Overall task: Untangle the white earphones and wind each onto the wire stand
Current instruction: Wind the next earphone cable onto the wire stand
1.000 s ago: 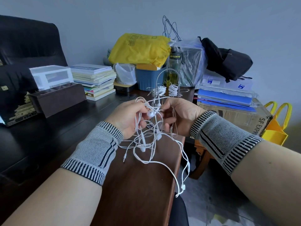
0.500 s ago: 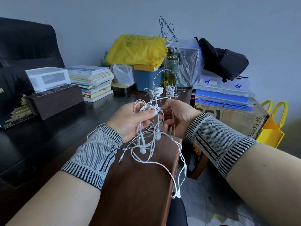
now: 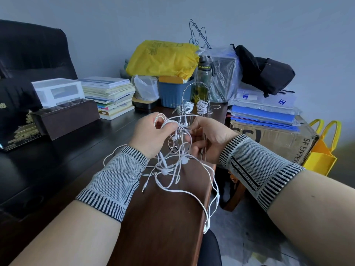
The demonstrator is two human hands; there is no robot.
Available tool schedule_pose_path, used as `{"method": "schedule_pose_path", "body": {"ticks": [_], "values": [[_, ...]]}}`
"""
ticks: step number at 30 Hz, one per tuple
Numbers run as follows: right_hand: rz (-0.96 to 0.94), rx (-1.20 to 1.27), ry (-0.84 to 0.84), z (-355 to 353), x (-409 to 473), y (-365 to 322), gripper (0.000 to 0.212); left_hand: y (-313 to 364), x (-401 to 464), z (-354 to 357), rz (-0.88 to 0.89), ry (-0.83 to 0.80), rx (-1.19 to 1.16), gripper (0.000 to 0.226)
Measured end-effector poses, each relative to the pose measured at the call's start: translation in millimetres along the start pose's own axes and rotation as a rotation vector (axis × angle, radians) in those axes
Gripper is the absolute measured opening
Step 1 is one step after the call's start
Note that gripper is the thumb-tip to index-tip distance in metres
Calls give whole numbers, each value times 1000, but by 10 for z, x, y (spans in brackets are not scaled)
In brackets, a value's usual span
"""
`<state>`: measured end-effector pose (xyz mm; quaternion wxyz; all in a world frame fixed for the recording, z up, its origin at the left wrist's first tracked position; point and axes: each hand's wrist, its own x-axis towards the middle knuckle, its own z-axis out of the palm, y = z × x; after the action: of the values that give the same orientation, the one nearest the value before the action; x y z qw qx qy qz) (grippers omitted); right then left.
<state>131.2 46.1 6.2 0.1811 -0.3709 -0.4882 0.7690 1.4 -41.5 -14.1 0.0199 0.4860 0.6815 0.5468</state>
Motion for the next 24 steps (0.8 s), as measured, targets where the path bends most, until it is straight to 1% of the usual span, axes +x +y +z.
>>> {"method": "schedule_pose_path", "body": {"ticks": [3,5,7,9,11,13,17,20,23,24], "values": [[-91,3,7,37,-28,14,20,7,9,-11,-27,68,40,31],[-203,38,81,54,-44,11,19,0,19,-24,-69,47,4,29],[-290,69,158,51,-61,3,20,12,27,-54,-165,4,-188,26],[-308,76,189,39,-72,-9,19,33,23,-57,-270,-60,-434,32],[-295,80,195,17,-78,-24,19,48,5,-70,-325,-107,-536,27],[-296,81,196,-18,-89,-41,20,40,6,-120,-362,-109,-555,22],[-385,-10,243,-113,-101,-76,21,-6,51,-236,-404,-99,-567,16],[-386,-139,188,-188,-110,-108,14,-2,76,-273,-413,-59,-579,15],[-366,-309,133,-248,-107,-147,14,6,77,-288,-373,-31,-496,18],[-368,-370,131,-251,-104,-159,10,12,70,-296,-352,-40,-453,17]]}}
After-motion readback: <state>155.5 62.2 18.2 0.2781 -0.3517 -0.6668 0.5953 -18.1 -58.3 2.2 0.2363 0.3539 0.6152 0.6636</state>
